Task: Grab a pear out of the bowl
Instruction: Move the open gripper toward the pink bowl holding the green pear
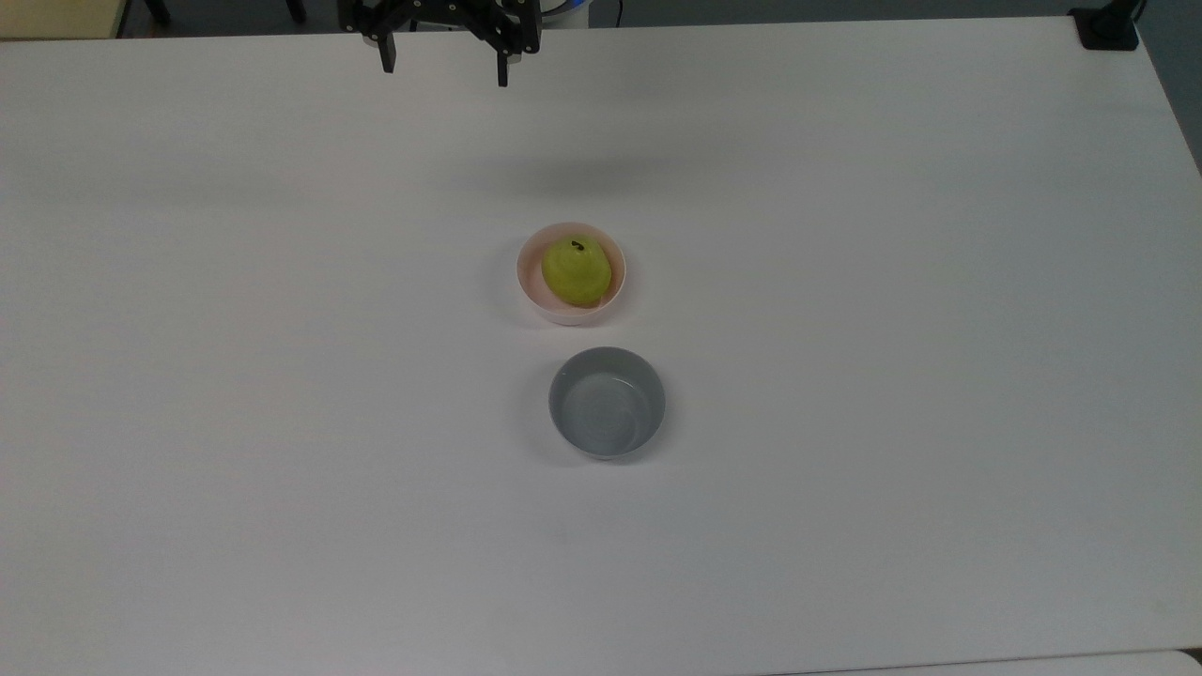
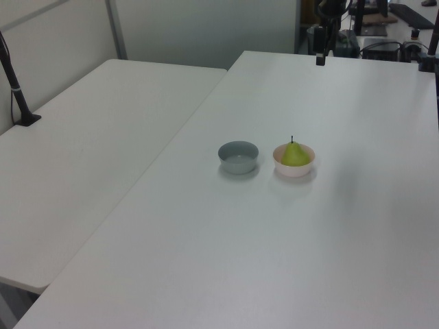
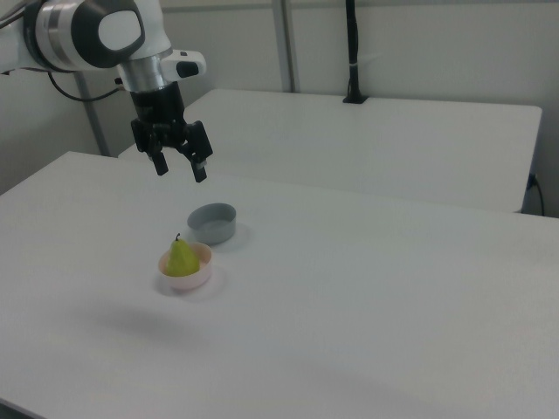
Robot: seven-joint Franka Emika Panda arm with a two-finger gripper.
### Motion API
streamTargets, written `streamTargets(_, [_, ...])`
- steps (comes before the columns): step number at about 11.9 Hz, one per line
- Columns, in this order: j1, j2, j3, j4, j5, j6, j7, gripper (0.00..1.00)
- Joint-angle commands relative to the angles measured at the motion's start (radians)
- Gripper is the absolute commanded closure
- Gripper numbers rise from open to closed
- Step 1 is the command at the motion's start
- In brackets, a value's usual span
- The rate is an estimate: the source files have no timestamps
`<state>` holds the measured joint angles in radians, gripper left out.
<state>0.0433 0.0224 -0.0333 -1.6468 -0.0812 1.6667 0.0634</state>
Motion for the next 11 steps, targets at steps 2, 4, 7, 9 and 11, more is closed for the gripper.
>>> streamTargets(2, [0.009,-0.007,-0.002,0.002,0.011,-0.027,-0.002,0.0])
streamTargets(4, [0.01,-0.007,-0.002,0.002,0.011,-0.027,-0.002,0.0])
streamTargets(7, [0.01,-0.002,0.0,0.001,0.012,-0.018,-0.004,0.0])
streamTargets(9, [0.013,0.008,0.009,-0.002,0.015,-0.016,-0.036,0.0])
streamTargets(11, [0.023,0.019,0.013,-0.019,0.023,-0.01,-0.082,0.0])
